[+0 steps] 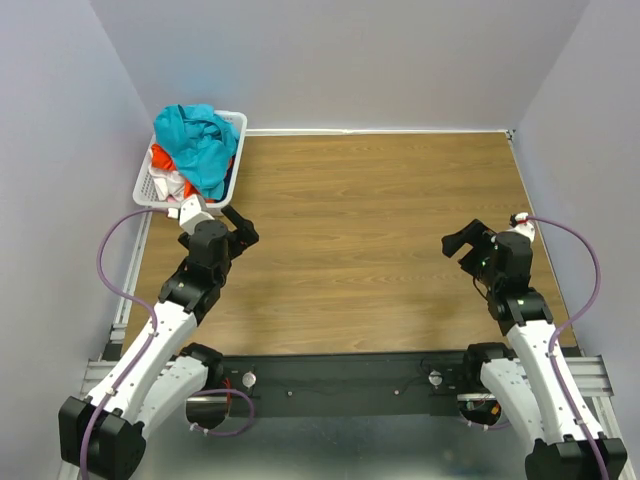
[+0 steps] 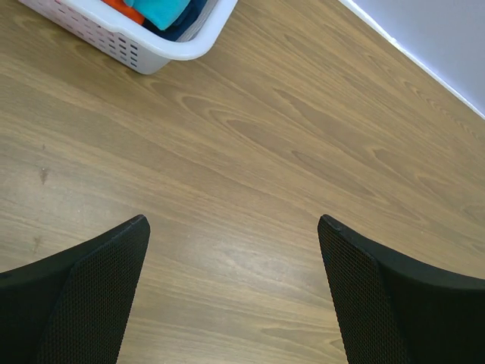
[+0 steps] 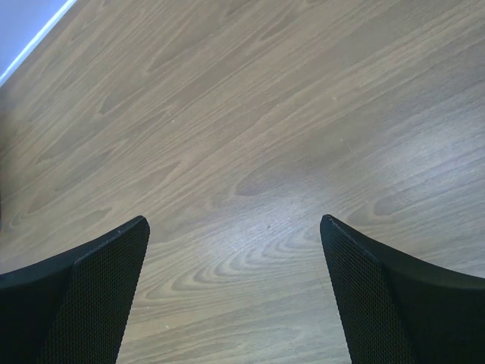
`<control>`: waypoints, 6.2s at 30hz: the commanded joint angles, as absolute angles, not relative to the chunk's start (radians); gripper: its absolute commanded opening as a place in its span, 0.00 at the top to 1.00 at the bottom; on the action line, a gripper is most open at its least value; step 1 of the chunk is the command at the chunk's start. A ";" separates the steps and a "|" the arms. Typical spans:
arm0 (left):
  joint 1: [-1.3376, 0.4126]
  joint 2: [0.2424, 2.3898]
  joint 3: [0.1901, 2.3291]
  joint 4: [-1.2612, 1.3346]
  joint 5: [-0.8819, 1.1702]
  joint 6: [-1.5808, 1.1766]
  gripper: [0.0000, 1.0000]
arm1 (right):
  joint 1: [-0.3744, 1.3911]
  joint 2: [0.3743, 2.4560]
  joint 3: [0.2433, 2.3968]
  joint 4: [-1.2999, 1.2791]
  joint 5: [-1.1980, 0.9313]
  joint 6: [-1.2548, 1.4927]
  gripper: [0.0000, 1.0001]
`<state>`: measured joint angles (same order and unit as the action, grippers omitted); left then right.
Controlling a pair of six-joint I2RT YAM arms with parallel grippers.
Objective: Fold and stack the t-shirts
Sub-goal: Grab the tshirt from the pile, then move the tshirt to the center of the board, then flatten the tshirt out
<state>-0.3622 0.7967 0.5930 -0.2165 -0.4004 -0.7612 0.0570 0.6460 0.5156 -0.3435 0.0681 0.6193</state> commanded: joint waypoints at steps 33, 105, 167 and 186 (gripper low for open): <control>-0.009 1.512 1.315 -0.139 -0.411 -0.617 0.03 | 0.054 1.111 0.772 -0.084 0.083 0.612 0.00; -0.480 1.286 1.832 -0.026 -0.034 -0.212 1.00 | 0.055 0.977 0.753 -0.135 0.118 0.560 0.00; -0.468 1.554 0.719 0.018 -0.186 -0.750 1.00 | 0.434 1.830 1.161 -0.244 0.322 0.706 0.26; -0.466 1.209 1.029 -0.060 -0.388 -0.623 1.00 | 0.434 1.481 1.293 -0.244 0.535 0.522 0.98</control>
<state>-0.4686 1.3037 0.9104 -0.0536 -0.2802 -0.6815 0.4351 1.6337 1.2259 -0.2504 0.4305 0.5957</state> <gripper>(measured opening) 0.009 0.023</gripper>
